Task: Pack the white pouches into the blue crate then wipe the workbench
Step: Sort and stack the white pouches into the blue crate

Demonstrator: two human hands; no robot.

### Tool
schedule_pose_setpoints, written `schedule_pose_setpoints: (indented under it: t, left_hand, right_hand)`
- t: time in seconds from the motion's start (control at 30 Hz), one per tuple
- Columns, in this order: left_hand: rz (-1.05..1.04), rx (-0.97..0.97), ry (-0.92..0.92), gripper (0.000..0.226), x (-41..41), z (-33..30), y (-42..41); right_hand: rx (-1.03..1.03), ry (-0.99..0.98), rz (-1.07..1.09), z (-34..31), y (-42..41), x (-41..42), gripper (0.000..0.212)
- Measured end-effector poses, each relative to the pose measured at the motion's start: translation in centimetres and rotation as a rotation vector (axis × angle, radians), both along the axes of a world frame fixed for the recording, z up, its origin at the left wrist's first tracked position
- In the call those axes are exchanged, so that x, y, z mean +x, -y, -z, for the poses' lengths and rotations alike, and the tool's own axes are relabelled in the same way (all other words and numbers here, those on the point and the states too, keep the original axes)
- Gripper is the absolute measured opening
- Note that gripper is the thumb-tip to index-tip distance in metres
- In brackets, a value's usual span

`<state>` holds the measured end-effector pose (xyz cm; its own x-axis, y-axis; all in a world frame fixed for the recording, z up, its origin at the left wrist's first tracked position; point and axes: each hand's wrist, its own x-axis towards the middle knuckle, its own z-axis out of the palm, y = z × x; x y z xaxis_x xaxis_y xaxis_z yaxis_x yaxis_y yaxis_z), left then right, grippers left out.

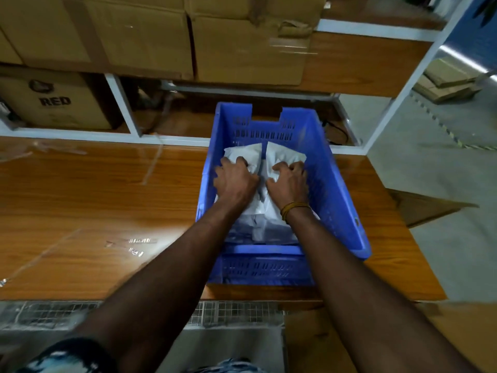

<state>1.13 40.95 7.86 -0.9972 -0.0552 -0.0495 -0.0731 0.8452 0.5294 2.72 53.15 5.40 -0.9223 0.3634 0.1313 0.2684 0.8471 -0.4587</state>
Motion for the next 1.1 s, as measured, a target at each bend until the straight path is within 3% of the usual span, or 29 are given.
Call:
schedule_pose_setpoints:
  t: [0.17,0.27,0.37,0.5,0.6,0.77,0.83,0.97,1.1]
  left_hand:
    - [0.058,-0.121,0.028,0.05,-0.5,1.4,0.1]
    - [0.138,-0.23,0.121,0.063,-0.8,2.0,0.0]
    - [0.17,-0.195,0.162,0.07,-0.8,1.6,0.0]
    - [0.163,0.001,-0.132,0.05,-0.5,-0.3,0.9]
    - [0.095,-0.115,-0.348,0.039,-0.7,-1.9,2.2]
    - [-0.033,-0.235,-0.171,0.047,-0.8,-1.4,4.4]
    - [-0.029,-0.194,-0.128,0.048,-0.7,-1.0,4.6]
    - [-0.016,-0.099,-0.133,0.047,-0.8,-1.0,5.0]
    - [-0.032,-0.045,-0.133,0.043,-0.4,-0.9,5.7]
  right_hand:
    - [0.023,0.176,-0.041,0.8,-0.4,-0.9,0.045]
    - [0.002,0.235,-0.088,1.0,-0.9,-0.9,0.051]
    - [-0.022,0.216,-0.123,0.5,-1.2,-0.7,0.053]
    - [-0.052,-0.018,-0.032,-1.8,-2.5,0.5,0.042]
    - [0.042,-0.119,0.13,-3.4,-5.0,1.4,0.038]
    - [-0.004,-0.058,0.282,-3.1,-9.9,2.0,0.045]
    - [-0.107,-0.06,0.193,-2.4,-11.2,2.1,0.054]
    - [-0.168,-0.091,0.082,-2.3,-11.8,2.2,0.042]
    - [-0.195,-0.084,0.028,-2.2,-12.0,2.3,0.046]
